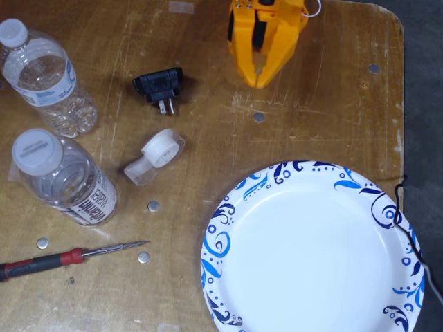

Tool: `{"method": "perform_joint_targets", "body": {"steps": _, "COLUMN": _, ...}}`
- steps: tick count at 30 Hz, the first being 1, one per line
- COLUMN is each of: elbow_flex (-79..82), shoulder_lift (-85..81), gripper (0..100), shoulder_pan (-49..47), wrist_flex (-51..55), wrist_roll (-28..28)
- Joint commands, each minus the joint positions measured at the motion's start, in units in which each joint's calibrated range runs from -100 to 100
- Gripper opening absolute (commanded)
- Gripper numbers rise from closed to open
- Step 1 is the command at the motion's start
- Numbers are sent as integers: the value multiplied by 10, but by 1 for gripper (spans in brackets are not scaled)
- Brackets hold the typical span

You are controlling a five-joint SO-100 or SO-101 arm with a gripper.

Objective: Move the bottles to the plate

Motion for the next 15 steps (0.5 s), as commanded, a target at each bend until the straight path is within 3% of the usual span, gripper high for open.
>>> {"method": "perform_joint_targets", "body": {"steps": 1, "elbow_flex": 4, "shoulder_lift": -7, "gripper": 2, "shoulder_pan": 52, "wrist_flex": -31, "wrist_roll": 2}}
{"method": "perform_joint_targets", "body": {"steps": 11, "elbow_flex": 4, "shoulder_lift": -6, "gripper": 2, "shoulder_pan": 82, "wrist_flex": -76, "wrist_roll": 2}}
{"method": "perform_joint_targets", "body": {"steps": 15, "elbow_flex": 4, "shoulder_lift": -7, "gripper": 2, "shoulder_pan": 153, "wrist_flex": -75, "wrist_roll": 1}}
